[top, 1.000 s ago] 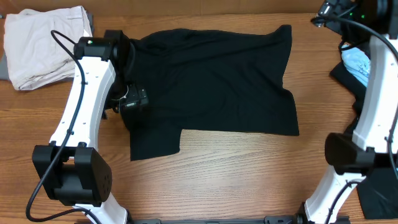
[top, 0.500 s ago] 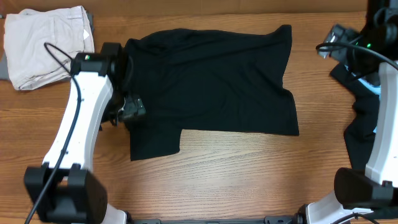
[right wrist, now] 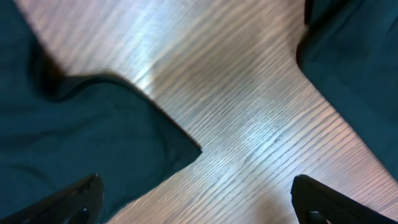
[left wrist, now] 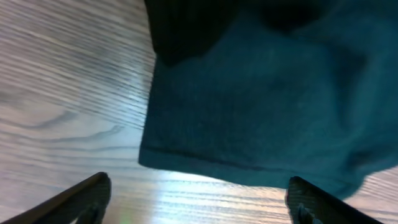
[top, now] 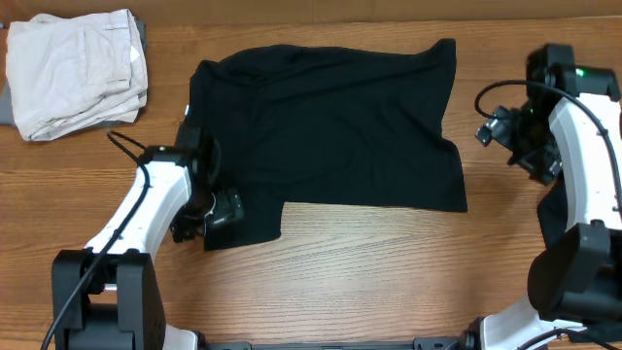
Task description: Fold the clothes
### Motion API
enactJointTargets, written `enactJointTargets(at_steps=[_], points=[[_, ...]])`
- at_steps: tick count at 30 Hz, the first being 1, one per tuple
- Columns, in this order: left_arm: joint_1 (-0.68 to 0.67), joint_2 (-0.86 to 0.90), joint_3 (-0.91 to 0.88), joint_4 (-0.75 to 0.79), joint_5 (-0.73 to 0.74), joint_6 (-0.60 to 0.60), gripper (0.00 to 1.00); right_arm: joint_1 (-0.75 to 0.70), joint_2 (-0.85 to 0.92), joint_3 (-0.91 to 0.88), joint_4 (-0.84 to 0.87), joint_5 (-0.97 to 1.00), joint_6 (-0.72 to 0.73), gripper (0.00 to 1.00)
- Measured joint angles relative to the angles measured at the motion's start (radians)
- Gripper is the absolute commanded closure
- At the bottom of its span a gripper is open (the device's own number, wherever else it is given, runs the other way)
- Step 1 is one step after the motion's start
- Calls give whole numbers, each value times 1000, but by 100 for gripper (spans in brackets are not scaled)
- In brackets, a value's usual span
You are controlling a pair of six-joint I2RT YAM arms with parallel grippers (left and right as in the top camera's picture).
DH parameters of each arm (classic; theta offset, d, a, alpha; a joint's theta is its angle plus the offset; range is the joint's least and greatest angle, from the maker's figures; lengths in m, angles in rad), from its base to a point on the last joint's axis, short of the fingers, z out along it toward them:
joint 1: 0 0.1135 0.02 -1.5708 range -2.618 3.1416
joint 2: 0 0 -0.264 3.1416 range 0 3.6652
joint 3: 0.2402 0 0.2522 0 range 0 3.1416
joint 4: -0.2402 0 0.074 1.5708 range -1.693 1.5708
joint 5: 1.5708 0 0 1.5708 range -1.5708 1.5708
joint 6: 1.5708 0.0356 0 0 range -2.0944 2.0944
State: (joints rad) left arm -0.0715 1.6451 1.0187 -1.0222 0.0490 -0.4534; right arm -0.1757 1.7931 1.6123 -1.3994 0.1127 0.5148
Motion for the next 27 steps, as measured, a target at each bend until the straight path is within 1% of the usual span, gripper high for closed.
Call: enactJointTargets(at_steps=[2,5,8,18,23,27], points=[[0,0,-28,40,6,10,19,-29,0,-39,26,-21,11,0],[0,0,-65,80,15,17,11,-60,0,-85,54,-47,20,0],[0,0,-98,83,19,16,7,-69,0,-113,68,-64,25,0],[18,0,-154,88,10,-27,9,-68,0,-117,137,-103,36,0],[34,0,-156,112,-1,-42,14,-68,0,-117,152,-110,42,0],[34,0,-156,110,-12,-43,16,-68,0,-117,147,-111,47,0]])
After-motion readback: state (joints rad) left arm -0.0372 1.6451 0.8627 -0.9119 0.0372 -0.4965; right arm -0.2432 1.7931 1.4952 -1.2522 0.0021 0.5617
